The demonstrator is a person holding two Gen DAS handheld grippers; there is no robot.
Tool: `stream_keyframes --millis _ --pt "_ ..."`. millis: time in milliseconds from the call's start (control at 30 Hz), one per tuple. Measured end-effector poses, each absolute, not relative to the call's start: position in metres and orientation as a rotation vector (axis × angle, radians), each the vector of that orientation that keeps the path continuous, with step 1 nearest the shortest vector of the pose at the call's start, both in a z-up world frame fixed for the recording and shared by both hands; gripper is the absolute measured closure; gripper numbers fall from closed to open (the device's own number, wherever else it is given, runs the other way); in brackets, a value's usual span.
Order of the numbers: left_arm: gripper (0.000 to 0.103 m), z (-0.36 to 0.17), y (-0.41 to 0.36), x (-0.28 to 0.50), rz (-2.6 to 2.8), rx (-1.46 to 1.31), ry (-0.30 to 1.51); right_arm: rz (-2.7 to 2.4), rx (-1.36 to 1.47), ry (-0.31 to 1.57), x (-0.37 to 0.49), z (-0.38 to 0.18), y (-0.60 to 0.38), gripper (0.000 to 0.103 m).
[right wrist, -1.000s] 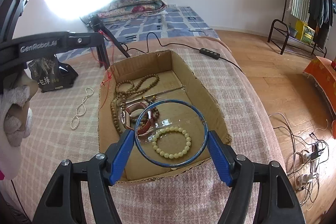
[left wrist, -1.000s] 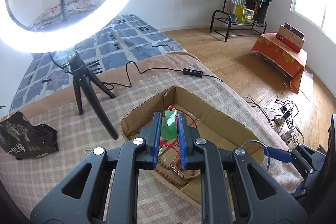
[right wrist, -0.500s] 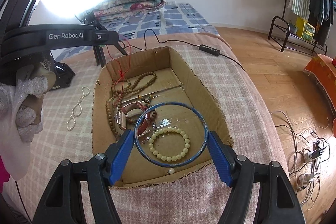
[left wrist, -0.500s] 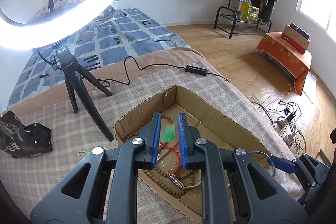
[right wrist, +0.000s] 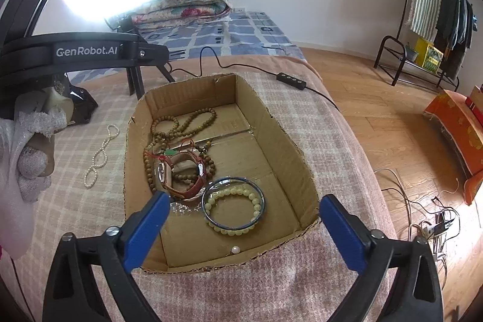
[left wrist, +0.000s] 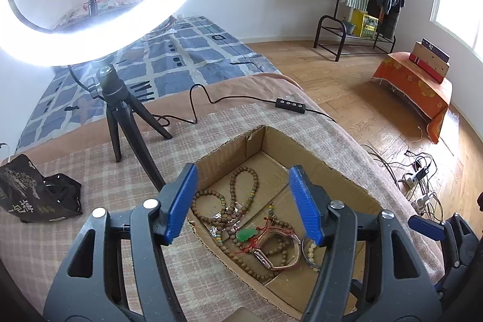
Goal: Organize jewelry
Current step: 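Open both tools to drop the pendant and bangle into the box, then move the left tool to the pearl necklace while the right tool approaches the loose pearl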
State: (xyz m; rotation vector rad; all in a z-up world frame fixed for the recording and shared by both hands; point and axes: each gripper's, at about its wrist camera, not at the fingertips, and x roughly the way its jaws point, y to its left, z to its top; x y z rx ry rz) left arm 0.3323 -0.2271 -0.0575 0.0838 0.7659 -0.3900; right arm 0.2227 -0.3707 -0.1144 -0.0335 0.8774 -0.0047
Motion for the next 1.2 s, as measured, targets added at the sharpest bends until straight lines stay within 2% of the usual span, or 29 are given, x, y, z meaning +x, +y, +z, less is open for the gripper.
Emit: stream_keyframes --millis 267,900,1200 --pt "0.026 -0.055 -0.219 0.328 -0.363 0.082 0.753 -0.04 -0.056 0.901 0.223 -0.116 -0.366 0.0" --pt "0.026 -0.035 -0.17 0.305 -0.332 0.037 0.735 -0.033 -0.081 0.841 0.206 -0.089 -0.344 0.0" --pt "0.026 -0.028 -0.12 0.29 -0.302 0.009 0.729 -0.006 -0.077 0.803 0.193 -0.077 -0.329 0.0"
